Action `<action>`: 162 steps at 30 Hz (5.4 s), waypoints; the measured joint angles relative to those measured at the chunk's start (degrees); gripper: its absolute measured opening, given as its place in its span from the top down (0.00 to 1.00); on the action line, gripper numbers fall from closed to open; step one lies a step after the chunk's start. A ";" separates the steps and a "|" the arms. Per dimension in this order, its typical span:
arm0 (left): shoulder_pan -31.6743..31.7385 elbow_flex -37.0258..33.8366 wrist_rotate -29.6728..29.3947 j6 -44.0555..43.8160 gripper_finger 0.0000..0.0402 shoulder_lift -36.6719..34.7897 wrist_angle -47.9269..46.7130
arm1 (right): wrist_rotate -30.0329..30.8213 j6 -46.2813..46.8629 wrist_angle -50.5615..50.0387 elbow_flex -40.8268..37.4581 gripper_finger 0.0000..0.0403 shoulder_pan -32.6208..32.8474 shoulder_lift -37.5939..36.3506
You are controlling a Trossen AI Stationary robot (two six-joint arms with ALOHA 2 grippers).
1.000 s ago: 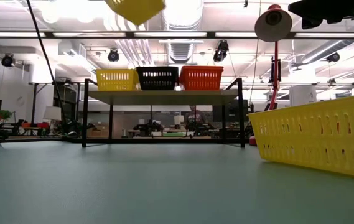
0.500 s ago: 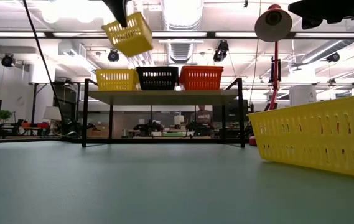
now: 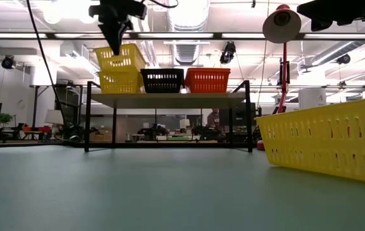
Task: Stack baskets on shelf by color
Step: Stack the left yellow bin on top of the yellow bin on the shelf, then stack the yellow bin on top of the yellow bin on the shelf
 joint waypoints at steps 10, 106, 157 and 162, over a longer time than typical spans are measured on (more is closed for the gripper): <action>0.00 -4.39 0.25 0.16 1.00 0.00 1.92 | 0.00 -0.02 0.00 0.00 0.98 0.00 0.00; -33.17 -65.53 0.55 2.49 0.96 -40.27 96.92 | 0.07 16.81 8.53 3.06 0.98 9.08 21.95; -33.22 -73.49 -3.45 2.44 0.96 -54.10 97.58 | -2.33 45.72 -48.18 58.44 0.81 35.52 77.16; -33.22 -73.49 -3.45 2.45 0.96 -53.93 97.61 | -2.51 47.81 -54.81 62.13 0.64 35.80 80.32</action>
